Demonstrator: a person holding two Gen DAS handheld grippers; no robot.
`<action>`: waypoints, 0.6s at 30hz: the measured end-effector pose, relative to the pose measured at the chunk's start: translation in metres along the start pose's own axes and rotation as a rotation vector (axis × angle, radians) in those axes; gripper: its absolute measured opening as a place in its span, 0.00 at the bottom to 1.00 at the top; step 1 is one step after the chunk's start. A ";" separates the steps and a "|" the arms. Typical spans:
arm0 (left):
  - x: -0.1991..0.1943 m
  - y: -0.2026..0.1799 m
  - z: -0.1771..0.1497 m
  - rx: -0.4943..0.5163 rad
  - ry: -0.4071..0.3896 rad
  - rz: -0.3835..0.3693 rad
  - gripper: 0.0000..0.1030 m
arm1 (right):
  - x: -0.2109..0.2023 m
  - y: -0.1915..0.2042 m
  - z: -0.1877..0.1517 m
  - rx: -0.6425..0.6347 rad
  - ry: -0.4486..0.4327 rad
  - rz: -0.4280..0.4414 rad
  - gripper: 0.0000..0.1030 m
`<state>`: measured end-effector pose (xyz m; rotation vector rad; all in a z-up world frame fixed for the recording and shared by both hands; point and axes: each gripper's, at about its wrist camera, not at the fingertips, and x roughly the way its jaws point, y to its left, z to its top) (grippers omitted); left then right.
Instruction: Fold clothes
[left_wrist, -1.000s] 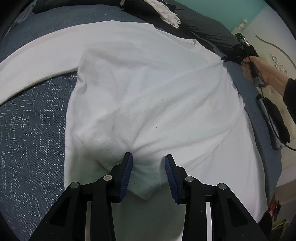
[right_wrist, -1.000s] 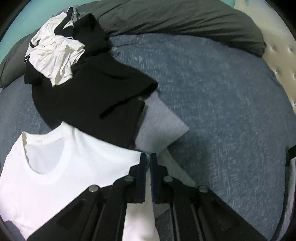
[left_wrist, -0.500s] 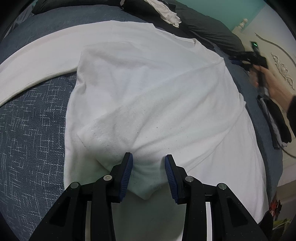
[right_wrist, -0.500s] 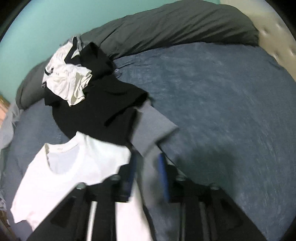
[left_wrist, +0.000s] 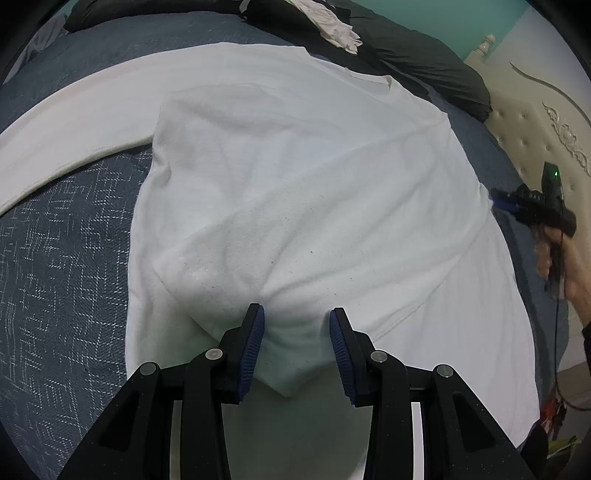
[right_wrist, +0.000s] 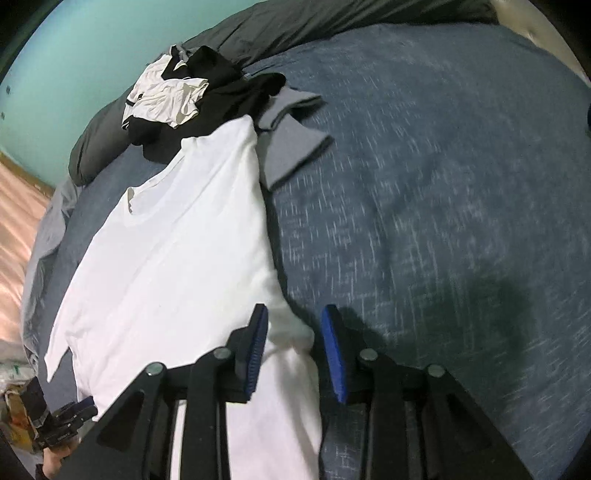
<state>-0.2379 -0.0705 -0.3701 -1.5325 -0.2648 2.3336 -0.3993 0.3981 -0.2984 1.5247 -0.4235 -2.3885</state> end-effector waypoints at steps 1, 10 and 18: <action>-0.001 0.001 -0.001 0.000 0.000 0.000 0.39 | 0.002 -0.002 -0.001 0.011 0.001 0.003 0.18; 0.002 -0.001 0.000 0.011 0.001 0.005 0.39 | 0.002 -0.020 -0.019 0.100 -0.066 0.039 0.04; 0.003 0.001 0.004 0.010 0.002 0.003 0.39 | -0.001 -0.045 -0.033 0.274 -0.109 0.148 0.04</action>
